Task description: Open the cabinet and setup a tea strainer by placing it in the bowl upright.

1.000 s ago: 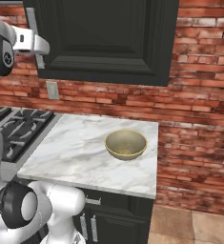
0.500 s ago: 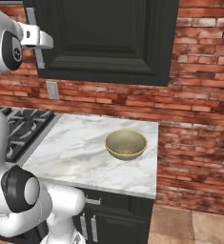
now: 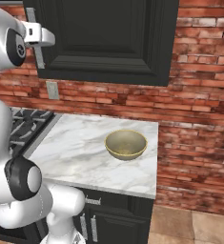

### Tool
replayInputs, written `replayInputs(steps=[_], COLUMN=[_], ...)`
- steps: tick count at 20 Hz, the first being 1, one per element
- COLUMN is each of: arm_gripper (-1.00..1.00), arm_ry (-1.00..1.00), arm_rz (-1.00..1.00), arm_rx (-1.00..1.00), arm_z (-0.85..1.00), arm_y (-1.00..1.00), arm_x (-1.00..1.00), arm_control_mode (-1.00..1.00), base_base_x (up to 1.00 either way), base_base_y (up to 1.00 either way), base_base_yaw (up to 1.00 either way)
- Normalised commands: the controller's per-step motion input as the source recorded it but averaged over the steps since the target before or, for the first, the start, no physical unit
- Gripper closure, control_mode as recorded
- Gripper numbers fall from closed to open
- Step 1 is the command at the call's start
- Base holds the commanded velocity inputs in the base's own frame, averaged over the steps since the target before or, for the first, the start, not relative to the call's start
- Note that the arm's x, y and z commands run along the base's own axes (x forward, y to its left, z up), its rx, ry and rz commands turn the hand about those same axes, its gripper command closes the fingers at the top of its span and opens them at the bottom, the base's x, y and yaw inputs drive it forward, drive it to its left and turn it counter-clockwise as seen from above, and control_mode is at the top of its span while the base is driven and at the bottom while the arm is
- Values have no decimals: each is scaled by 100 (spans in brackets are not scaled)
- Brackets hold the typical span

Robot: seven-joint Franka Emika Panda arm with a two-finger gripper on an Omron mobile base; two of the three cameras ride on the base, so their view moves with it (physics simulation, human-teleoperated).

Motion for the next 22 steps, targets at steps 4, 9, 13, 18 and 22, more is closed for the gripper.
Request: replayInputs(steps=[4,9,13,18,22], arm_gripper=[-100,-100,-100,-100,-100], arm_ry=[0,0,0,-7,-10], arm_rz=[0,0,-1,0,0], arm_rx=[-5,-2,-1,0,0], arm_z=[0,0,-2,-14,-19], arm_y=[18,13,9,0,0], arm_x=[39,45,45,42,41], arm_control_mode=[-100,-100,-100,-100,-100], base_base_x=[0,0,0,0,0], base_base_y=[0,0,0,0,0], base_base_yaw=[0,0,0,0,0])
